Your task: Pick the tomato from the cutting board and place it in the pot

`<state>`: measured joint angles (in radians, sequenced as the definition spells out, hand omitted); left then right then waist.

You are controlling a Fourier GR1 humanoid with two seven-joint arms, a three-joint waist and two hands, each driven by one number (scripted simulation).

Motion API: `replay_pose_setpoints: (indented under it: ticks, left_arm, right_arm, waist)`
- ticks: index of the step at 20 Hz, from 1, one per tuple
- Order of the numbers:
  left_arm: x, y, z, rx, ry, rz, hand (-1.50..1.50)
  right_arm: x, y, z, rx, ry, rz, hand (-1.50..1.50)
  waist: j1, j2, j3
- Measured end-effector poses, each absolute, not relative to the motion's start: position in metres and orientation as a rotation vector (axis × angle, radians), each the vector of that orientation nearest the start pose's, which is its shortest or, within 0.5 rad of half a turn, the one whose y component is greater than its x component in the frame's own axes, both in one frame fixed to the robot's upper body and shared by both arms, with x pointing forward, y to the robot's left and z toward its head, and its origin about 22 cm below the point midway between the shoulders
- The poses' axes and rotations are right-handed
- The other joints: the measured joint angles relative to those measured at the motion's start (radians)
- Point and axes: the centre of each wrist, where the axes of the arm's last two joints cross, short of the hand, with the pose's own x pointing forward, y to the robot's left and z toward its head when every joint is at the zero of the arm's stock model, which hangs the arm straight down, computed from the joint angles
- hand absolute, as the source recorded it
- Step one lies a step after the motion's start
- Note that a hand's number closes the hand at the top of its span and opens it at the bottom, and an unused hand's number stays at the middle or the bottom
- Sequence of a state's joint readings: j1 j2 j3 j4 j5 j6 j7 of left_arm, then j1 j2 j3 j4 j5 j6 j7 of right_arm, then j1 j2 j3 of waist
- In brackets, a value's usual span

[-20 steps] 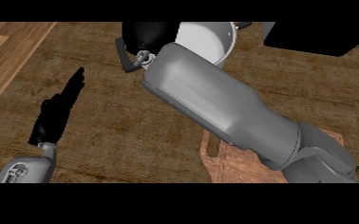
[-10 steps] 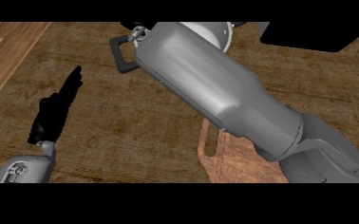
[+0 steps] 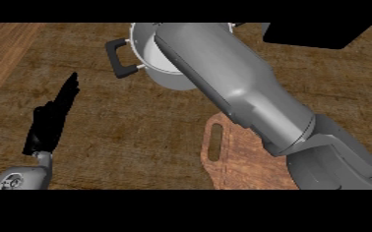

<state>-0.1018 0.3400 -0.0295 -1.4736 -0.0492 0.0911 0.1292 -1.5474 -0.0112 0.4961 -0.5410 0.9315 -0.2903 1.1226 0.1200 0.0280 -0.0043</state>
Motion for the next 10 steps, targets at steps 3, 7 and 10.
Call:
replay_pose_setpoints:
  ticks: [3, 7, 10]
  left_arm:
    - [0.263, 0.299, 0.024, 0.368, -1.44, -0.237, 0.0]
    - [0.263, 0.303, 0.026, 0.367, -1.439, -0.228, 0.0]
    - [0.26, 0.305, 0.025, 0.371, -1.445, -0.233, 0.0]
  right_arm:
    - [0.418, 0.031, 0.242, -1.458, -1.366, 0.556, 1.5]
    - [0.43, 0.018, 0.228, -1.445, -1.338, 0.535, 1.5]
    - [0.44, 0.004, 0.212, -1.452, -1.294, 0.537, 1.5]
  waist:
    - [-0.007, 0.002, 0.001]
    - [-0.011, 0.005, 0.001]
    - [-0.01, 0.008, 0.001]
